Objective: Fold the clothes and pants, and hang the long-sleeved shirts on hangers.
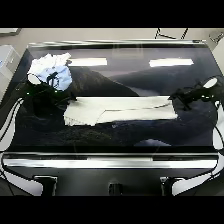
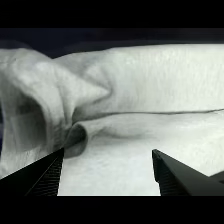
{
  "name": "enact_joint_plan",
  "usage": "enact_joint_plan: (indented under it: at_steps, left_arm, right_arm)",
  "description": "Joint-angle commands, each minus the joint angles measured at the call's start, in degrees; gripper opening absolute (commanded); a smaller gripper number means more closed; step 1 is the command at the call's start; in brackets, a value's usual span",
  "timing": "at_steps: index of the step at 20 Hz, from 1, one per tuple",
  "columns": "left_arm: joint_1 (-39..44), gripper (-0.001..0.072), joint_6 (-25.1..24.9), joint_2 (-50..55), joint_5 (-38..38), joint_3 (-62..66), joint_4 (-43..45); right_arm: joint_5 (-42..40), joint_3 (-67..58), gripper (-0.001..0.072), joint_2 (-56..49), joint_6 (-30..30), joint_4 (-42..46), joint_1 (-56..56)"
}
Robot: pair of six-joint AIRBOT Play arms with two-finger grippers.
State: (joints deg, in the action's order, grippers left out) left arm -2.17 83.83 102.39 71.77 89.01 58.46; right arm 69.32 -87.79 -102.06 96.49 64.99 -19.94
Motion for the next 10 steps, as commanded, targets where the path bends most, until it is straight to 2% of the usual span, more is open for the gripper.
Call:
enact_joint_plan:
  at_steps: [1, 5, 8, 9, 10]
  left_arm:
    - [-1.4, 0.0600, 0.2, -1.2, 3.7, 0.7, 0.0]
    - [-0.2, 0.0592, 0.2, -5.5, 3.7, 0.7, -0.5]
    - [2.2, 0.0592, 0.2, -8.5, 3.6, 0.7, -0.9]
    - [3.3, 0.0591, 0.2, -9.3, 3.3, 0.7, -1.3]
    - [4.5, 0.0589, 0.2, -9.8, 2.6, 0.7, -2.0]
  right_arm:
    - [3.8, -1.9, 0.0713, -1.3, -3.0, 0.5, -3.8]
    - [8.5, -1.9, 0.0715, -6.7, -8.6, -6.2, -4.1]
    - [8.3, -1.9, 0.0690, -9.0, -8.7, -10.1, -3.1]
    - [8.2, -1.9, 0.0571, -9.3, -8.7, -10.5, -2.4]
    - [7.5, -1.9, 0.0373, -9.4, -9.0, -10.4, -1.7]
